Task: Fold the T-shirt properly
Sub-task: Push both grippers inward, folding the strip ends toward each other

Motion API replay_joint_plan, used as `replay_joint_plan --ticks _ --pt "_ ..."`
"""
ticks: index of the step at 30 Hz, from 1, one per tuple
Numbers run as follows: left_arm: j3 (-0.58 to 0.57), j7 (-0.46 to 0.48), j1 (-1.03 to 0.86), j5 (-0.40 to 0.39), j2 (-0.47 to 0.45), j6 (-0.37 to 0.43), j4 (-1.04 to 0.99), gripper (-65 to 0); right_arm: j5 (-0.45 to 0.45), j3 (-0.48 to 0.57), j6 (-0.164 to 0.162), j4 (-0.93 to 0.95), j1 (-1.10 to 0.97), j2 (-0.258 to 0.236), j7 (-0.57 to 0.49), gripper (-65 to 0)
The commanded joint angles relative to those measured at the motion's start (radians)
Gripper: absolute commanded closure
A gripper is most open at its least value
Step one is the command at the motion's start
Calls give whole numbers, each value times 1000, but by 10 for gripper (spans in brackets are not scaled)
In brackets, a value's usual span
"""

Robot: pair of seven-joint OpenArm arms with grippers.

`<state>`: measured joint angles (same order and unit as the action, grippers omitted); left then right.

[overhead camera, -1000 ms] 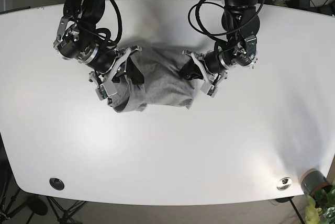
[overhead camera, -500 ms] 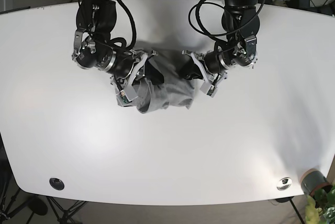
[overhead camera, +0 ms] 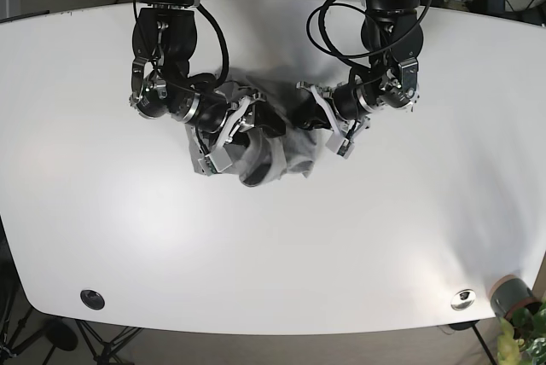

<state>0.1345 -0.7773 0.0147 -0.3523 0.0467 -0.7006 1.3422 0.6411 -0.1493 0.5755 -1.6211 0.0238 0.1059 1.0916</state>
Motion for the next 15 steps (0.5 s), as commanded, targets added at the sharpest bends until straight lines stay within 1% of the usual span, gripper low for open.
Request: replay_joint_plan --ticks 1,4,7,11,13,15 --pt "-5 -44 3 37 0 2 1 -43 29 1 -18 -18 21 1 -21 -382" --pt "-5 -44 4 37 0 2 1 -43 29 34 -38 -18 28 -2 -21 -382" --pt "-5 -44 6 37 0 2 1 -43 38 93 -56 -23 28 -28 -21 -382" --pt "-2 -47 6 28 0 2 15 -43 38 133 -58 -80 21 -33 -21 -382" --pt "-2 -47 6 0 -3 2 35 -43 38 135 -58 -107 14 -33 -21 -382" --pt "0 -51 1 -46 -6 2 75 -43 38 135 -56 -137 -2 -35 -21 -377"
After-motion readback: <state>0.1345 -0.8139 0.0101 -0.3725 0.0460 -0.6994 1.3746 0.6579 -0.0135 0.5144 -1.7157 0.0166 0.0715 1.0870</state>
